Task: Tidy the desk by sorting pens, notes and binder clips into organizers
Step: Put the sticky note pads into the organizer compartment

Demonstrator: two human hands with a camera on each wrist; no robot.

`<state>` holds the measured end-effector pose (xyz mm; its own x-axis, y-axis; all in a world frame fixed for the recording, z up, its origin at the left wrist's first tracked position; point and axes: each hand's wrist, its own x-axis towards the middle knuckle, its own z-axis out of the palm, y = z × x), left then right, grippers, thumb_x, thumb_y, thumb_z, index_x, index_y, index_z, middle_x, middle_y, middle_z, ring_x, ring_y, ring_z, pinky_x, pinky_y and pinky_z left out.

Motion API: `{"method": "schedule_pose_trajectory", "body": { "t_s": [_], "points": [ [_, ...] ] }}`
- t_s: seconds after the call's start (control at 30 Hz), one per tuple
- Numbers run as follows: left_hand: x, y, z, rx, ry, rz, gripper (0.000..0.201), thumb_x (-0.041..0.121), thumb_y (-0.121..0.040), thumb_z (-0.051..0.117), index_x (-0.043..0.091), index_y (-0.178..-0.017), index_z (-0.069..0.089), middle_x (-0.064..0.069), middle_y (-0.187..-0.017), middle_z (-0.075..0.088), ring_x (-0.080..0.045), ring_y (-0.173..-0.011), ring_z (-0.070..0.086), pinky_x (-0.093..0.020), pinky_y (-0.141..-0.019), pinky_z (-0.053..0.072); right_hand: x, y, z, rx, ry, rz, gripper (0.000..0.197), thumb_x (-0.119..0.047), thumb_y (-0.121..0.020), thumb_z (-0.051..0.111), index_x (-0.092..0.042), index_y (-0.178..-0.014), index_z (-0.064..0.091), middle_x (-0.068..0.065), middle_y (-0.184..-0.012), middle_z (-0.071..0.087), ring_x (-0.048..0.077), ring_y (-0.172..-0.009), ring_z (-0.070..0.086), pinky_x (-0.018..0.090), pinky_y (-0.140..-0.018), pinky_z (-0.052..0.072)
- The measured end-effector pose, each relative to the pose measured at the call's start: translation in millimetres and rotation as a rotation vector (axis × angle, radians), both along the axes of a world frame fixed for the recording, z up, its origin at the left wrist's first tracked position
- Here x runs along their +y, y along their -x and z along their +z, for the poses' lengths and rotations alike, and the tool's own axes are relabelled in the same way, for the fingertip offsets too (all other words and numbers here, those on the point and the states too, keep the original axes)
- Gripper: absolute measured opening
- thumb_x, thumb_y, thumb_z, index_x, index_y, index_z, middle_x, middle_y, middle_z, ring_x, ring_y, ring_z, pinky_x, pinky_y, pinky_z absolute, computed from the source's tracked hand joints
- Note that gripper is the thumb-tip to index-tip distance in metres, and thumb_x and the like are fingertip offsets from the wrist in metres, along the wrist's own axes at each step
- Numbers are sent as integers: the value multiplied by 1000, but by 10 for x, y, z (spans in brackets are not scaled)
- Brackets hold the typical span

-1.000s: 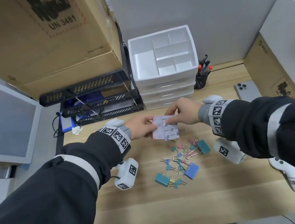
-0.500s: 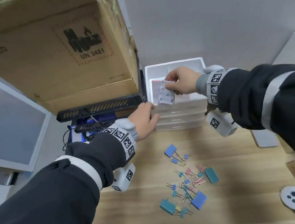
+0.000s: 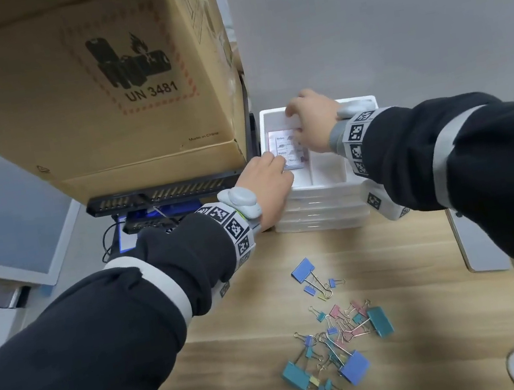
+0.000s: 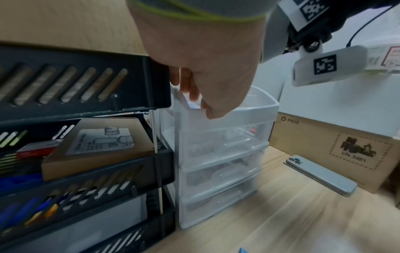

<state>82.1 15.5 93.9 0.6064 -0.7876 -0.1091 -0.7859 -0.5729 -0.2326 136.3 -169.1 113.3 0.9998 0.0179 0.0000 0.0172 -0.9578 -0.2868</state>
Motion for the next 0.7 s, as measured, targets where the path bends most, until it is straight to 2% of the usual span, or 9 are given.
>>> {"method": "schedule_pose_trajectory", "body": {
  "t_s": [0.07, 0.17, 0.2, 0.3, 0.37, 0.47, 0.57, 0.63, 0.7],
  "points": [
    [-37, -22, -19, -36, -26, -22, 5, 12, -74, 69, 14, -72, 66, -5, -83, 57, -28, -82, 51, -32, -67, 24, 4, 48, -39, -34, 52, 117, 32, -28, -83, 65, -21, -114, 66, 1, -114, 62, 28, -100, 59, 35, -81, 47],
    [-91, -47, -37, -52, -31, -55, 7, 12, -78, 70, 13, -72, 67, -4, -82, 57, -27, -85, 52, -31, -69, 22, 44, 160, -70, 62, 377, 308, 29, -51, -76, 64, -34, -98, 69, -10, -101, 66, 22, -105, 51, 36, -87, 40],
    [-96, -57, -33, -40, -27, -58, 7, 11, -76, 71, 13, -71, 67, -4, -81, 57, -28, -85, 52, -31, -69, 22, 55, 177, -79, 95, 446, 323, 27, -52, -76, 63, -36, -96, 69, -11, -101, 65, 21, -107, 51, 38, -89, 39],
    [-120, -80, -2, -39, -14, -68, 13, 8, -64, 78, 12, -62, 66, -4, -72, 54, -28, -77, 52, -31, -65, 22, 75, 163, -124, 136, 512, 265, 16, -39, -87, 58, -32, -98, 67, -8, -107, 64, 21, -113, 51, 39, -93, 36],
    [-116, -81, -26, -35, -4, -68, 11, 8, -67, 78, 11, -64, 68, -5, -75, 56, -28, -79, 52, -31, -65, 23, 121, 144, -153, 129, 580, 234, 14, -30, -89, 56, -29, -98, 66, -7, -106, 64, 22, -112, 51, 38, -91, 38],
    [-104, -49, -17, -21, -8, -57, 15, 5, -65, 79, 9, -60, 65, -6, -73, 55, -28, -77, 52, -31, -64, 23, 157, 130, -163, 112, 611, 221, 13, -26, -85, 56, -28, -91, 67, -7, -97, 64, 22, -103, 49, 37, -85, 39],
    [-77, -23, -26, -29, 25, -65, 17, 6, -61, 78, 9, -59, 62, -9, -73, 55, -31, -75, 53, -31, -61, 28, 154, 154, -159, 72, 610, 232, 12, -29, -86, 56, -26, -91, 67, -3, -98, 64, 24, -103, 49, 35, -81, 39],
    [-50, 22, -17, -5, 45, -59, 11, 10, -66, 73, 7, -65, 62, -11, -80, 56, -32, -80, 52, -34, -64, 36, 127, 220, -149, 4, 525, 240, 19, -32, -86, 55, -21, -96, 67, 1, -102, 63, 27, -105, 49, 37, -84, 41],
    [-19, 67, 6, 3, 41, -48, 7, 11, -70, 68, 6, -70, 62, -12, -84, 55, -33, -84, 50, -37, -68, 39, 77, 321, -140, -59, 398, 242, 26, -32, -86, 54, -16, -101, 68, 5, -106, 64, 30, -106, 50, 39, -87, 42]
  ]
}}
